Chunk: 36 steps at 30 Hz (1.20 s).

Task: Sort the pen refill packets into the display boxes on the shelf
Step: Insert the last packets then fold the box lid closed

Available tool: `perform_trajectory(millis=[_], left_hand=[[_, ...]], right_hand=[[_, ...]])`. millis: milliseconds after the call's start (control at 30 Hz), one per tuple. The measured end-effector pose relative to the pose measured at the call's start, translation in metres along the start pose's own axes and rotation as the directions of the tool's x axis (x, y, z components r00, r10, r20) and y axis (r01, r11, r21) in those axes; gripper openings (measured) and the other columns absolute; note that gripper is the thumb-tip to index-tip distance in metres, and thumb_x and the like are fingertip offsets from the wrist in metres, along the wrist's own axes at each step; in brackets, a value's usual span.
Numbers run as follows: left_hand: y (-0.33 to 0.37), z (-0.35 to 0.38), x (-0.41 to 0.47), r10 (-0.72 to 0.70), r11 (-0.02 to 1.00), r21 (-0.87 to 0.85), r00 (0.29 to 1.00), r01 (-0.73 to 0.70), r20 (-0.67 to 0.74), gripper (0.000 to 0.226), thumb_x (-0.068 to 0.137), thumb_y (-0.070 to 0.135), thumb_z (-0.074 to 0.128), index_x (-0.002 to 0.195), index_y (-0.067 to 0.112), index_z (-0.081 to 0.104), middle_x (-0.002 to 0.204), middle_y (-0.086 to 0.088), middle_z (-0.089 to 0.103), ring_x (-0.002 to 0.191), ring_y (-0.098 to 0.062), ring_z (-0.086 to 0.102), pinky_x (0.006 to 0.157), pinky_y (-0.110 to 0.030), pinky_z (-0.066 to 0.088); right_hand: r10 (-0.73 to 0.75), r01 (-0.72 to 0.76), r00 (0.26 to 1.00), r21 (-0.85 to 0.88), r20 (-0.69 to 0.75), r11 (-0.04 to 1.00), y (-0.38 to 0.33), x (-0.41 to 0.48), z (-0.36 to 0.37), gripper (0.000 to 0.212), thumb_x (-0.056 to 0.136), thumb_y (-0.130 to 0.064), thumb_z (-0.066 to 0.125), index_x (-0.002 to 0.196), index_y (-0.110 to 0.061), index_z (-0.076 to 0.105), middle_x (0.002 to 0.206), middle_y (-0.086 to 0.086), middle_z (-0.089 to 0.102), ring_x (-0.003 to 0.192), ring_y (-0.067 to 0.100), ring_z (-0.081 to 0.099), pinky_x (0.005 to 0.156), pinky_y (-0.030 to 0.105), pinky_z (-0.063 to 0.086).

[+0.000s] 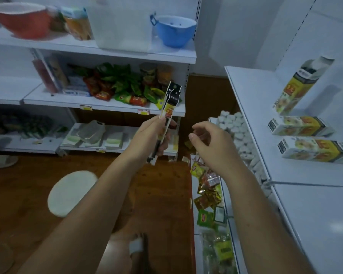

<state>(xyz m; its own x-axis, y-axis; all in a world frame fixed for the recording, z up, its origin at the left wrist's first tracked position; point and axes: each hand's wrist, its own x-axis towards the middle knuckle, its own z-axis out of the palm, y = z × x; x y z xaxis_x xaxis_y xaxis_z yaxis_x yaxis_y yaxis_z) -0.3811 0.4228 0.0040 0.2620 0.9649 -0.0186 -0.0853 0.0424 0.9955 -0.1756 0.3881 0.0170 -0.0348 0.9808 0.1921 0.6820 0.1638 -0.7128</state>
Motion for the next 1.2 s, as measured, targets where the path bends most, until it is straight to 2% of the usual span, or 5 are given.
perform_trajectory(millis=[400, 767, 933, 1067, 1200], left_hand=[[0.028, -0.047, 0.227, 0.012, 0.995, 0.095, 0.974, -0.034, 0.227, 0.038, 0.113, 0.039, 0.041, 0.117, 0.01, 0.064, 0.082, -0.008, 0.055, 0.056, -0.019, 0.049, 0.053, -0.034, 0.038], [0.036, 0.021, 0.361, 0.053, 0.974, 0.173, 0.886, -0.149, 0.46, 0.038, 0.113, 0.037, 0.041, 0.116, 0.006, 0.061, 0.083, -0.005, 0.062, 0.063, -0.03, 0.05, 0.054, -0.037, 0.041], [0.046, 0.075, 0.404, 0.038, 0.988, 0.099, 0.807, -0.118, 0.589, 0.029, 0.111, 0.017, 0.036, 0.12, -0.005, 0.052, 0.081, -0.007, 0.061, 0.058, -0.027, 0.046, 0.052, -0.032, 0.038], [0.053, 0.119, 0.427, 0.041, 0.991, 0.064, 0.71, -0.12, 0.703, 0.024, 0.108, 0.014, 0.035, 0.102, 0.001, 0.055, 0.073, -0.008, 0.059, 0.054, -0.026, 0.044, 0.052, -0.033, 0.037], [0.054, 0.159, 0.441, 0.06, 0.987, 0.036, 0.57, -0.156, 0.819, 0.035, 0.112, 0.026, 0.036, 0.112, 0.0, 0.059, 0.065, 0.0, 0.059, 0.052, -0.016, 0.052, 0.052, -0.03, 0.042]], right_hand=[[0.154, -0.172, 0.97, -0.079, -0.189, 0.982, 0.014, 0.187, 0.011, 0.029, 0.101, -0.041, 0.063, 0.128, -0.032, 0.064, 0.116, -0.017, 0.064, 0.106, 0.0, 0.06, 0.084, 0.018, 0.049], [0.248, -0.304, 0.907, -0.122, -0.34, 0.945, 0.079, 0.258, -0.046, 0.03, 0.1, -0.041, 0.064, 0.128, -0.031, 0.064, 0.118, -0.015, 0.065, 0.106, 0.001, 0.059, 0.09, 0.021, 0.049], [0.277, -0.311, 0.858, -0.008, -0.433, 0.95, 0.105, 0.281, -0.085, 0.03, 0.099, -0.043, 0.065, 0.127, -0.033, 0.063, 0.114, -0.02, 0.065, 0.102, -0.003, 0.061, 0.082, 0.012, 0.045], [0.346, -0.332, 0.786, 0.124, -0.512, 0.935, 0.108, 0.289, -0.11, 0.03, 0.097, -0.044, 0.067, 0.126, -0.035, 0.062, 0.109, -0.02, 0.068, 0.092, -0.005, 0.064, 0.071, 0.008, 0.047], [0.393, -0.332, 0.705, 0.214, -0.59, 0.918, 0.104, 0.284, -0.127, 0.018, 0.098, -0.039, 0.067, 0.115, -0.033, 0.067, 0.097, -0.017, 0.072, 0.078, 0.006, 0.071, 0.068, 0.025, 0.054]])
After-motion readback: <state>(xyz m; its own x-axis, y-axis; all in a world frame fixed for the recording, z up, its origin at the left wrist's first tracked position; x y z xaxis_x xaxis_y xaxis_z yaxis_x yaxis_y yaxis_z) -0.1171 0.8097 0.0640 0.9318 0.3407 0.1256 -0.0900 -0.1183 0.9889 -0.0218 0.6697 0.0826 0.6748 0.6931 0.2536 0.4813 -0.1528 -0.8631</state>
